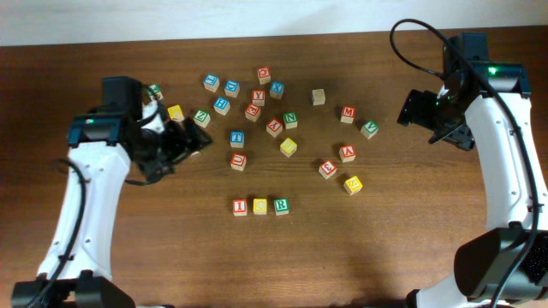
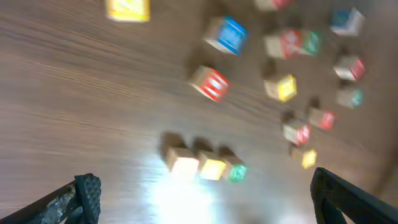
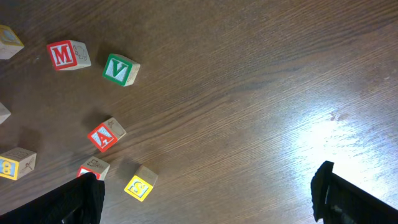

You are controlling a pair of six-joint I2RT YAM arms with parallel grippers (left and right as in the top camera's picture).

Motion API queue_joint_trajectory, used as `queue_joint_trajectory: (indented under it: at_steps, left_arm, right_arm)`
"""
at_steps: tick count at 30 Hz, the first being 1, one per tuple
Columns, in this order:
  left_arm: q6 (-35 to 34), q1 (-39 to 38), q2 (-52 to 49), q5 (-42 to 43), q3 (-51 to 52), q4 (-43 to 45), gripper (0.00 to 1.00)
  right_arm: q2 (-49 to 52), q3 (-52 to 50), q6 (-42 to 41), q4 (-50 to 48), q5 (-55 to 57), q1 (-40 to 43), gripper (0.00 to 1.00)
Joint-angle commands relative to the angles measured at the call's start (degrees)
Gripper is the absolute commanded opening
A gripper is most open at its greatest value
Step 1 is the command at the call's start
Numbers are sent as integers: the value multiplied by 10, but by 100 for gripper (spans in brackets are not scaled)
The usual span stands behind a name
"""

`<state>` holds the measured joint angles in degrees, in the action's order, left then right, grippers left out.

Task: Spell out ICRA

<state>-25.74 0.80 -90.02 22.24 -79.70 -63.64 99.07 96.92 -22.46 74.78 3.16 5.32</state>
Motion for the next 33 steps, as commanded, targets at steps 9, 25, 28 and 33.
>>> queue_joint_trajectory:
  at_steps: [9,25,28,33]
  left_arm:
    - [10,-164,-3,3,2,29,99]
    - [-36,-153,-78,-242,2,30,99]
    - [-35,-153,-78,-242,2,30,99]
    - [-35,-153,-78,-257,2,45,99]
  right_arm:
    - [-3,7,-1,0,-3,0,98]
    - [-3,8,-1,0,-3,0,98]
    - [-3,8,-1,0,-3,0,98]
    - [-3,8,-1,0,-3,0,98]
